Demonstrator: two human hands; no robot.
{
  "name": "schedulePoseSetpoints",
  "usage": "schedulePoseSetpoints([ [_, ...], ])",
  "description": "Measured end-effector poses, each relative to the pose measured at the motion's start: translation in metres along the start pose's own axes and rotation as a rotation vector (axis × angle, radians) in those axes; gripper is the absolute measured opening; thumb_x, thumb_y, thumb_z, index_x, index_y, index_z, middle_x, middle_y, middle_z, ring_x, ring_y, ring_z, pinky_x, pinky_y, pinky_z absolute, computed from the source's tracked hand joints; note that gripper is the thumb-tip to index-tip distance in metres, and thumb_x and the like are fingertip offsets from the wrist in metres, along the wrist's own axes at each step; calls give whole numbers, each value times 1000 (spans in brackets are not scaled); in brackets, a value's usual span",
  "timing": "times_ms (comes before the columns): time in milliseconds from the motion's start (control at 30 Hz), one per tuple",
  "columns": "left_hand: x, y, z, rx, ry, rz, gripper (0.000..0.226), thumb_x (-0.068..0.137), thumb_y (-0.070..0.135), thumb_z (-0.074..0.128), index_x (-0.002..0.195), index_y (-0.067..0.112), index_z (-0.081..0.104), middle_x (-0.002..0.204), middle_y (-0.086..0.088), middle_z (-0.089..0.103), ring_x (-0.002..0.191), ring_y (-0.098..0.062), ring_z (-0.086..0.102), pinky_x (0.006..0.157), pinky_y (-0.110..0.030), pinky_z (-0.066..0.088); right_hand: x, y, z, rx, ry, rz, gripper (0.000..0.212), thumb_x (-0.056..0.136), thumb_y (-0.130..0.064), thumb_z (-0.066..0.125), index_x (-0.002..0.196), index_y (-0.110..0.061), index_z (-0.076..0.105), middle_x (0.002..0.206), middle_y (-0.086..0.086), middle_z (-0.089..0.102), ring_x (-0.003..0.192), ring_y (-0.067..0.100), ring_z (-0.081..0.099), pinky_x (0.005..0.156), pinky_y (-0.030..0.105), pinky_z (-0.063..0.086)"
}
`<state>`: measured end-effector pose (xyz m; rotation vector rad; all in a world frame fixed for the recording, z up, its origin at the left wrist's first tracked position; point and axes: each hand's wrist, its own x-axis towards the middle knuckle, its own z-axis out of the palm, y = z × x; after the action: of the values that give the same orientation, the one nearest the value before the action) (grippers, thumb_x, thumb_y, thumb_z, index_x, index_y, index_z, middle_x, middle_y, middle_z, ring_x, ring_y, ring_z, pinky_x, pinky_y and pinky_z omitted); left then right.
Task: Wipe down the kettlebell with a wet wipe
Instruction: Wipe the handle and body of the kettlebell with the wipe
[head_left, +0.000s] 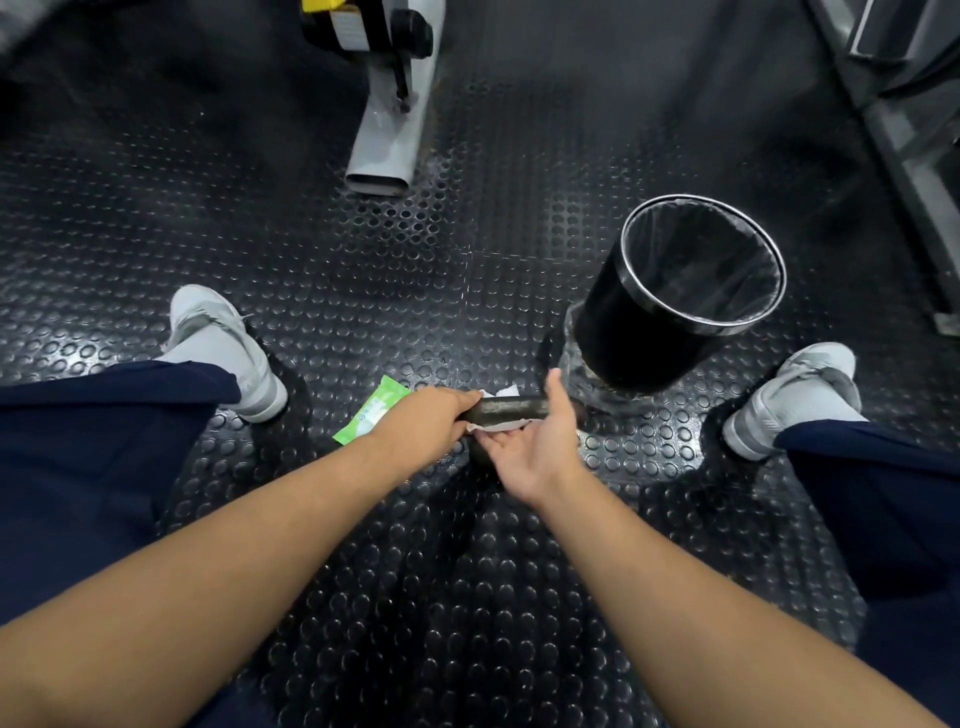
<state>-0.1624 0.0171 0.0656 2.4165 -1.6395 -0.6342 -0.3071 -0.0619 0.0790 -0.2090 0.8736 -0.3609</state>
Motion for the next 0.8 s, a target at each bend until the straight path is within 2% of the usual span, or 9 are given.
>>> schedulePoseSetpoints([
  [67,0,-1,0,-16,-12,2,55,101,25,61,154,26,44,147,1,58,125,-21,61,102,-31,49,0,-10,-8,43,4,-12,95,88,-76,56,144,1,50,133,26,66,127,40,63,118,52,39],
  [200,0,-2,0,-34,-24,4,56,101,29,62,154,28,44,147,2,58,130,-21,58,105,-33,48,0,-30,-17,187,162,-133,107,88,-80,52,156,0,35,152,25,48,143,39,45,123,51,28],
  [400,-1,0,0,-3,5,15,55,101,22,60,154,25,45,146,2,59,119,-21,64,96,-29,49,-8,8,-3,-36,-20,-25,97,90,-82,44,145,-2,51,130,21,69,125,35,65,116,49,42],
  [467,0,0,0,-2,-5,18,55,101,24,60,154,25,44,147,1,58,123,-22,63,100,-31,49,-12,-1,-9,9,-27,-29,99,90,-83,42,145,-1,50,129,24,69,125,37,64,115,51,43],
  [533,1,-2,1,-16,-17,16,56,101,29,62,154,26,44,147,0,58,128,-22,60,104,-33,49,-12,-17,-15,115,12,-88,104,89,-83,44,151,1,42,136,28,63,133,40,57,117,52,39],
  [633,1,-5,3,-25,-23,11,56,101,29,62,154,26,45,148,1,58,130,-21,58,107,-34,48,-13,-25,-14,188,137,-154,112,87,-82,50,160,-1,24,157,26,40,150,38,36,126,52,23],
  [667,1,-5,4,-18,-19,13,56,101,29,62,153,26,45,147,1,58,129,-21,59,106,-34,48,-13,-19,-10,145,118,-133,111,88,-81,51,160,-1,26,156,26,42,148,38,40,125,51,27],
  [733,1,-3,3,-9,-18,20,55,100,28,62,153,26,46,145,1,60,125,-20,61,104,-33,50,-13,-3,-8,8,24,-69,97,91,-78,50,149,0,46,137,24,64,131,36,60,119,49,39],
  [800,2,-2,2,-1,-12,22,55,100,27,62,153,26,45,144,1,61,124,-20,62,102,-34,51,-13,2,-7,-78,-19,-33,90,92,-77,48,141,-2,54,128,20,71,122,34,67,117,49,42],
])
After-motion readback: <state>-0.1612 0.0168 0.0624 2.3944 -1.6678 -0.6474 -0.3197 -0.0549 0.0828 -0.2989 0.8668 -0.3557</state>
